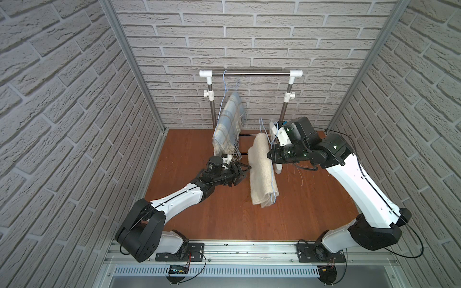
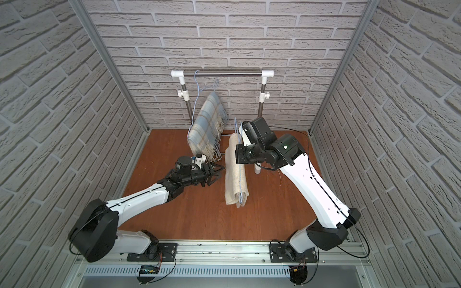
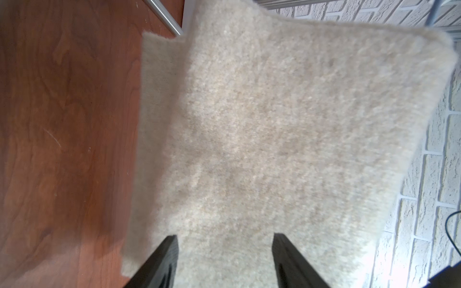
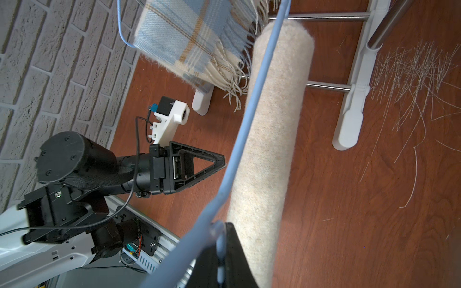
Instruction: Hang the scarf on the hanger
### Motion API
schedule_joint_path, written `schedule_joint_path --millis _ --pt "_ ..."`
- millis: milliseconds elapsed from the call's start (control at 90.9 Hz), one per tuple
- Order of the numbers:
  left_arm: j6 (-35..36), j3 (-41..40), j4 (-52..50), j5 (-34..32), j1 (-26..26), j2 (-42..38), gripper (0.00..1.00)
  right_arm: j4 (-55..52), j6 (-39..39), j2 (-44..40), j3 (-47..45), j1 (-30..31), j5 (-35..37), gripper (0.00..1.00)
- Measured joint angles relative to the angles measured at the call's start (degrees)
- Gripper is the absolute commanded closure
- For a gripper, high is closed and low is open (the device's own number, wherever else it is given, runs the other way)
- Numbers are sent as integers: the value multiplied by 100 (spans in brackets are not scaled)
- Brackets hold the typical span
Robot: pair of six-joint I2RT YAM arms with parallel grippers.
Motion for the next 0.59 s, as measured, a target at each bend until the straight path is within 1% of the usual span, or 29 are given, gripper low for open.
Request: schedule_joint_path --millis 176,319,363,418,484,517,539,594 --pt "-26 -168 474 -15 2 223 27 -66 0 0 356 -17 -103 97" --pt "-57 -173 984 -17 2 509 28 -90 11 0 415 -26 -190 97" --pt "-116 -173 1224 -31 2 614 29 -105 17 0 415 -26 -214 97" --pt "-210 -173 1567 -46 0 763 33 -127 26 0 415 -26 -236 97" --pt "-345 -201 2024 -90 -4 935 44 -138 28 0 422 -28 -254 97" --pt "-459 -249 2293 -109 -9 1023 54 -149 31 0 437 -31 -258 97" --pt "-463 -286 2439 -122 -22 1069 59 -155 31 0 448 -37 -258 97" --pt "-678 -404 2874 -184 -37 1215 63 -184 37 0 494 -59 -262 97"
